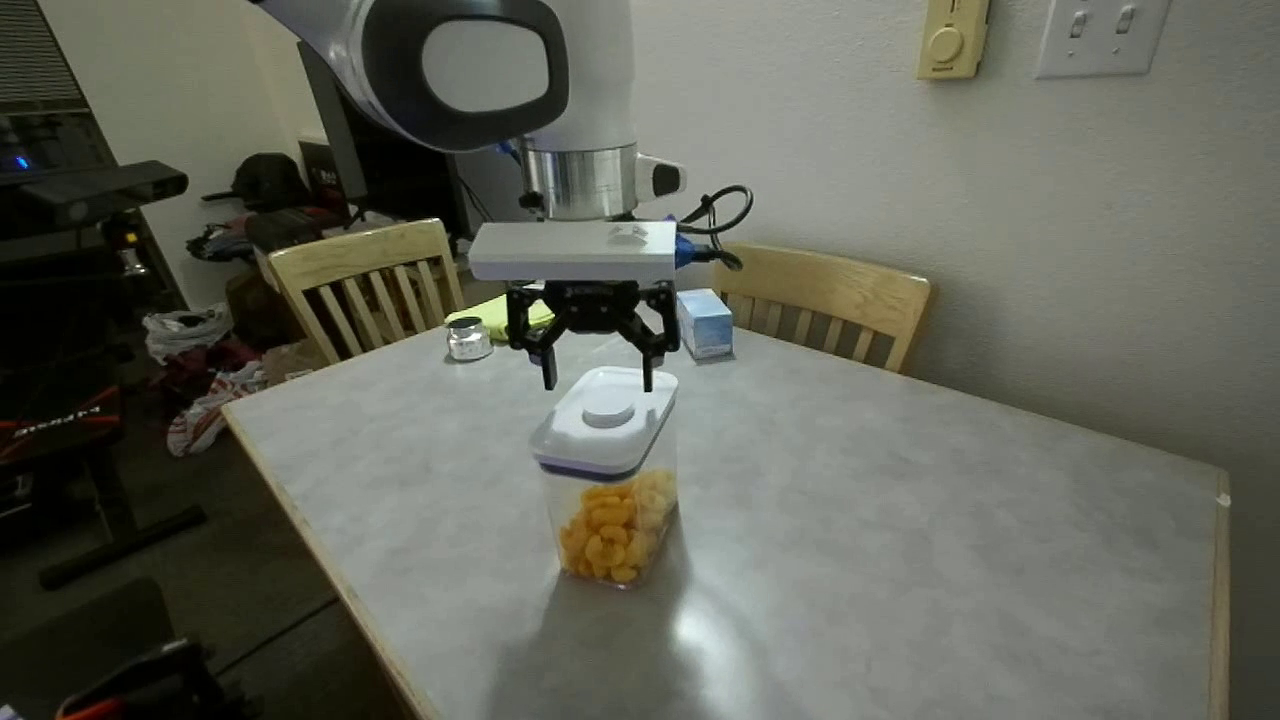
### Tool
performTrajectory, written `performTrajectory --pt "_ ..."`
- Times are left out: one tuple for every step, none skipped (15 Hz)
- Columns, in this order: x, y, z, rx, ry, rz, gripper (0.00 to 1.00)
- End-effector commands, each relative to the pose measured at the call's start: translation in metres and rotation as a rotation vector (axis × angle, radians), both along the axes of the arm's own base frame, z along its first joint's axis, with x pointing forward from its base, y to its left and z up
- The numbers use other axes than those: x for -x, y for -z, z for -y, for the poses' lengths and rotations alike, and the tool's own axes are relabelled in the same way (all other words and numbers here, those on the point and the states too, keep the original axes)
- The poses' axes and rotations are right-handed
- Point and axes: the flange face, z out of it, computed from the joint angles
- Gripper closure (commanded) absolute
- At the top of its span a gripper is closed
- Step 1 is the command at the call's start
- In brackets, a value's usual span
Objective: Press down on the lid and open the food container
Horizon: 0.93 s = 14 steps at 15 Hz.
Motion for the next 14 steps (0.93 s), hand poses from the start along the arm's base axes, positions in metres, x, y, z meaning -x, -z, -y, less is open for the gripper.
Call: performTrajectory --pt "0.0158 0.0009 0.0034 -0.008 0.030 -0.015 0.02" --pt "0.0172 0.0024 0.0032 -0.010 0.036 -0.017 0.05" --pt "0.0184 0.0034 0.0028 -0.011 0.040 -0.019 0.07" --pt "0.0193 0.0042 0.0028 -0.011 0.044 -0.021 0.18" --pt "0.0200 0.0051 0.0029 -0.011 0.047 -0.022 0.29" --pt "0.0204 0.0050 0.0032 -0.011 0.050 -0.022 0.34" --pt "0.0203 0.0038 0.0038 -0.010 0.053 -0.019 0.40" --pt "0.0205 0.0031 0.0042 -0.010 0.055 -0.017 0.44" --pt "0.0206 0.0021 0.0047 -0.010 0.056 -0.015 0.46" --pt "0.0207 0.0018 0.0051 -0.010 0.057 -0.013 0.50" --pt "0.0207 0.0017 0.0051 -0.010 0.059 -0.013 0.52" --pt "0.0207 0.0013 0.0054 -0.011 0.061 -0.010 0.57" --pt "0.0208 0.0014 0.0053 -0.010 0.062 -0.009 0.70" --pt "0.0207 0.0009 0.0052 -0.010 0.063 -0.008 0.76"
